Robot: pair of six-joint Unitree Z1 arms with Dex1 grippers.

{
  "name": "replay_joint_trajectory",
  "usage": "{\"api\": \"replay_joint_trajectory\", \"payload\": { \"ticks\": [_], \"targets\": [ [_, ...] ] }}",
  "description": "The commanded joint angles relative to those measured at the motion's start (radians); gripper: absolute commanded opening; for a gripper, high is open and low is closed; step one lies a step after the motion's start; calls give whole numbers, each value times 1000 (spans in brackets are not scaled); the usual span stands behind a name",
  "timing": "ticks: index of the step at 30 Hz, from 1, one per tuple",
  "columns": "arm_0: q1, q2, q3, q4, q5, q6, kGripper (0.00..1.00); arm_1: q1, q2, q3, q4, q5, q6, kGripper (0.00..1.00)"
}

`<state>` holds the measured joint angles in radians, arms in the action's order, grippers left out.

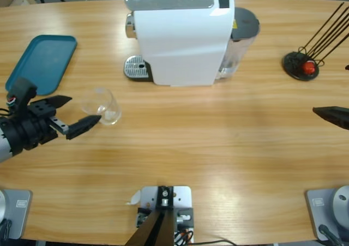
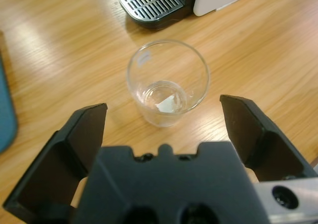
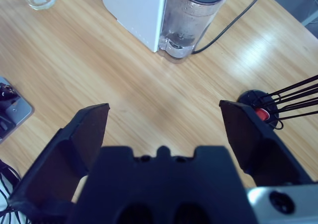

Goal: Pour coffee

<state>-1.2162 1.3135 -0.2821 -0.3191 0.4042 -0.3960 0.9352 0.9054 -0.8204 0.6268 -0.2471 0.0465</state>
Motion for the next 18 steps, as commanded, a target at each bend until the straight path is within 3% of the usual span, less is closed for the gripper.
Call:
{"api": "replay_joint_trajectory", "payload": {
  "ticks": [1, 9, 13, 14, 16, 18],
  "targets": [
    [-23, 125, 52, -122, 3, -40, 1000, -12, 49, 18, 33, -67, 10, 1000],
    [-23, 332, 48, -298, 68, -56, 1000, -12, 112, 6, 36, -65, 15, 1000],
    [-19, 368, 35, -313, 120, -55, 999, -12, 121, 4, 37, -67, 15, 1000],
    [-19, 372, 36, -317, 138, -60, 977, -12, 124, 3, 38, -67, 15, 1000],
    [-16, 361, 37, -319, 166, -61, 815, -12, 127, 1, 39, -66, 15, 1000],
    [-13, 358, 40, -339, 164, -60, 779, -12, 127, 1, 39, -67, 15, 1000]
  ]
}}
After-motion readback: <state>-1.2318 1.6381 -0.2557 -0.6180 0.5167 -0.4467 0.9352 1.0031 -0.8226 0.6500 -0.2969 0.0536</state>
